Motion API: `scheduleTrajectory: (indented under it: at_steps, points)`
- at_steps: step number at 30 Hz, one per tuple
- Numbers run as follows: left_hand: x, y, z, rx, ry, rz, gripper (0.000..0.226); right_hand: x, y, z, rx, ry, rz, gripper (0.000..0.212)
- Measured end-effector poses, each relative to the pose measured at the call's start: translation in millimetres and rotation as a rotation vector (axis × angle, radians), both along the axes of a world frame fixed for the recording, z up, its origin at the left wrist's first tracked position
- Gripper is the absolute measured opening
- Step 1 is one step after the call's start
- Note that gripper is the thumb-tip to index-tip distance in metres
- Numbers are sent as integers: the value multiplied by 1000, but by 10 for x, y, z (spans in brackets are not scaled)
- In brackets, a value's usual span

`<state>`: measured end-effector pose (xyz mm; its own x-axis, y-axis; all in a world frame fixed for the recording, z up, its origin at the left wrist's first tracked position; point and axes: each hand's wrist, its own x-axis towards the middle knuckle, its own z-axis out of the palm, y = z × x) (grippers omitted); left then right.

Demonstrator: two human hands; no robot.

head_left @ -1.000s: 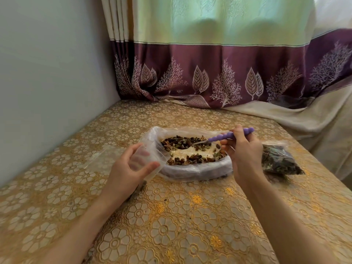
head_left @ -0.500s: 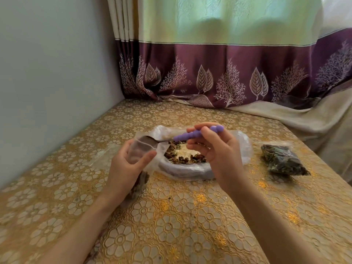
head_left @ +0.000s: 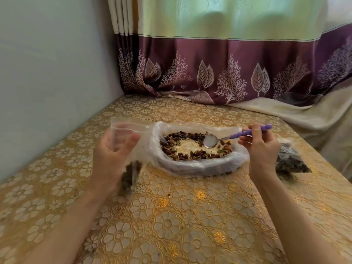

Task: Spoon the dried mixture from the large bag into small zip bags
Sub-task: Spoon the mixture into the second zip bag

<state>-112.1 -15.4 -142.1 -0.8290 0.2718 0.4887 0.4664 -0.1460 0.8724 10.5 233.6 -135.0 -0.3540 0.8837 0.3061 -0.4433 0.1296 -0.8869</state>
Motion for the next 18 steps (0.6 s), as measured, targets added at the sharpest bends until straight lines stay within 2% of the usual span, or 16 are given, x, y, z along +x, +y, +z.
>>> scheduleTrajectory:
  at_steps: [3,7,11,15,18]
  points:
    - [6,-15,29,24,2,-12,46,-9,29,-60,16,-70,9,25]
    - [29,17,-22,-6,-23,-75,45,-27,8,-89,32,-133,20,26]
    - [36,53,-62,-95,-46,-107,66,-40,-11,-91,-11,-169,81,25]
    - [47,92,-90,-140,-51,-110,47,-37,-38,-93,-79,-191,156,22]
    - [57,105,-122,-170,-21,-114,53,-42,-56,-91,-105,-170,158,23]
